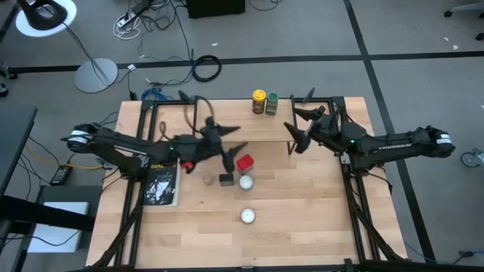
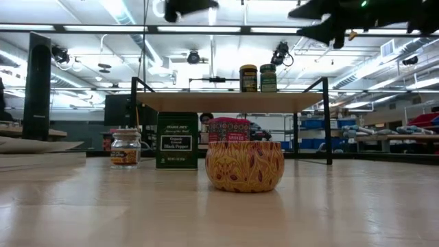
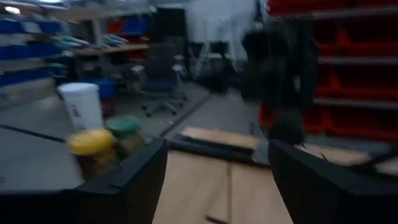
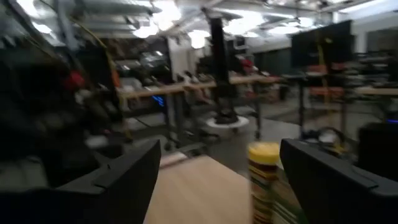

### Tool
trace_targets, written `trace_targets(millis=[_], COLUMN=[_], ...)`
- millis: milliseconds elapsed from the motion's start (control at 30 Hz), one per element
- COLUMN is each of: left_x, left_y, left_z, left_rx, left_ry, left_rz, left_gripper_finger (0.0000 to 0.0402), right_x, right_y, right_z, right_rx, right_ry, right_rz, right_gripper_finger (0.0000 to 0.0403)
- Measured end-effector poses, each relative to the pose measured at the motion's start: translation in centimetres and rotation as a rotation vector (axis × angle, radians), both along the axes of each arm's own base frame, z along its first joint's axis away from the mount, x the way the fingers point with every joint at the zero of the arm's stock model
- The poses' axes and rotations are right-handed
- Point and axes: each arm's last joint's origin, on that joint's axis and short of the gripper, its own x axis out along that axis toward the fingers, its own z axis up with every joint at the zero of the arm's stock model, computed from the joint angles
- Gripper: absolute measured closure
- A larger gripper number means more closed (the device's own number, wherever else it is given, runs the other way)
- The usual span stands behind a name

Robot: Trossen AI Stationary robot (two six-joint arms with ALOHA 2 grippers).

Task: Shelf spices
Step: Remove the green seasoning bottle from the shelf

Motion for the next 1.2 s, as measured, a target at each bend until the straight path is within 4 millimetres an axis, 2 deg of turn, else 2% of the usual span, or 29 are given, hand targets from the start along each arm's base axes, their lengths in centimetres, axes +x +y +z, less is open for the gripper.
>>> trace_targets(millis=[133, 400, 567, 833, 1200], left_x=[-2.1, -5.9, -7.5, -8.1, -8.0], left_y=[0.2, 0.7, 0.9, 0.8, 0.8], left_z=[2.2, 4.3, 5.1, 4.5, 3.7], left_rx=[0.024, 0.018, 0.015, -0.016, -0.035], left_ry=[-0.040, -0.019, -0.025, 0.040, 0.077], left_rz=[0.039, 0.141, 0.150, 0.140, 0.138], left_gripper_finger=[0.0118, 0.0117, 0.0117, 0.0117, 0.0117], right_x=[0.9, 2.5, 4.0, 5.6, 6.8], right_y=[-1.6, -4.4, -6.0, -8.0, -9.9], right_z=[-1.1, -2.8, -2.9, -2.7, -4.6], right_rx=[0.013, 0.050, 0.061, 0.082, 0.161], right_ry=[0.057, 0.101, 0.140, 0.160, 0.215], right_rz=[-0.056, -0.088, -0.135, -0.183, -0.206], right_gripper_finger=[0.0072, 0.0062, 0.0056, 0.0054, 0.0057])
